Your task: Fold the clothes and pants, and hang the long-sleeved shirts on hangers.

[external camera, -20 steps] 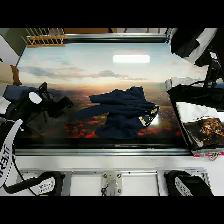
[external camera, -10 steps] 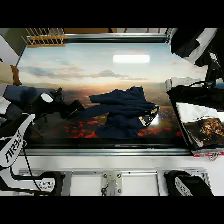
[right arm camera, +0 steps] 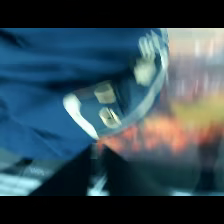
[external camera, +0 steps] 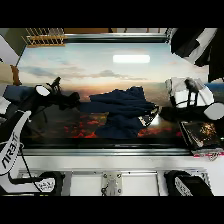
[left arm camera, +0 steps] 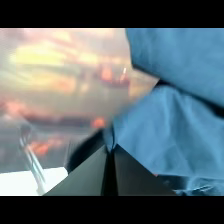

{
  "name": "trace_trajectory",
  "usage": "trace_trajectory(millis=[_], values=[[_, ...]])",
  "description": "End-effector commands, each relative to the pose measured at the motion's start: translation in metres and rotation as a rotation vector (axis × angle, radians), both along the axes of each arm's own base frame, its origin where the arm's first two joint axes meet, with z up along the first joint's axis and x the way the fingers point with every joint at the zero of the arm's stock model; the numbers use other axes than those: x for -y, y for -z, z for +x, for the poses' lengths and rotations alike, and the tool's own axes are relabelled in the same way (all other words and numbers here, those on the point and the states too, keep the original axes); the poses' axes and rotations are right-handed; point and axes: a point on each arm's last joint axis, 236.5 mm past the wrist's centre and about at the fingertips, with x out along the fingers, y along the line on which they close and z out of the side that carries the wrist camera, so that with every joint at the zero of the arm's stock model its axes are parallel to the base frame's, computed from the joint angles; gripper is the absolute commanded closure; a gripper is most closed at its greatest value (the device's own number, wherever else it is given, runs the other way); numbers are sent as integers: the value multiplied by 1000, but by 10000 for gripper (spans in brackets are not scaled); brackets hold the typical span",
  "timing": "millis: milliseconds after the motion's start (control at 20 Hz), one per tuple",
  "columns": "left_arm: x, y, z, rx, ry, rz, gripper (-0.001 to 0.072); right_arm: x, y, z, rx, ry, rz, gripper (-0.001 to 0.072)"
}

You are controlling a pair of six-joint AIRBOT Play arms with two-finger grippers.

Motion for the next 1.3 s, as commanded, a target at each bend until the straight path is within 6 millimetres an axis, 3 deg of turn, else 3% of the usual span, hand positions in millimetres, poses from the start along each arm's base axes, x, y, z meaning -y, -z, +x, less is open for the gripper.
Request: trace_trajectory(millis=[0,100,200,250,500,750,800,850,900,1000,1050,1150,1250], values=[[-32,-31,3,81,-61,12,700,-27,68,-46,-229,86,156,151],[-42,-36,0,91,-86,14,701,-51,93,-56,-269,94,228,152],[-45,-39,-1,99,-94,16,700,-72,112,-59,-273,57,209,223],[-45,-39,-1,98,-95,13,700,-86,118,-57,-268,40,212,222],[-43,-39,-2,97,-93,12,700,-144,137,-46,-238,-6,220,222],[-43,-39,-2,97,-92,12,700,-171,143,-23,-240,-46,208,224],[-44,-39,-2,96,-92,12,700,-172,144,-20,-240,-48,205,408],[-44,-39,-2,97,-94,12,700,-172,143,-18,-224,-68,196,696],[-46,-41,-1,105,-98,16,701,-170,139,-14,-202,-90,184,697],[-63,-73,10,187,-135,26,701,-148,117,-7,-169,-189,106,698],[-76,-105,17,262,-161,36,701,-123,96,1,-134,-247,27,697],[-104,-197,26,473,-219,72,701,-65,31,22,-30,-283,-136,698],[-121,-302,12,710,-262,125,701,-15,-59,38,141,-220,-239,698]])
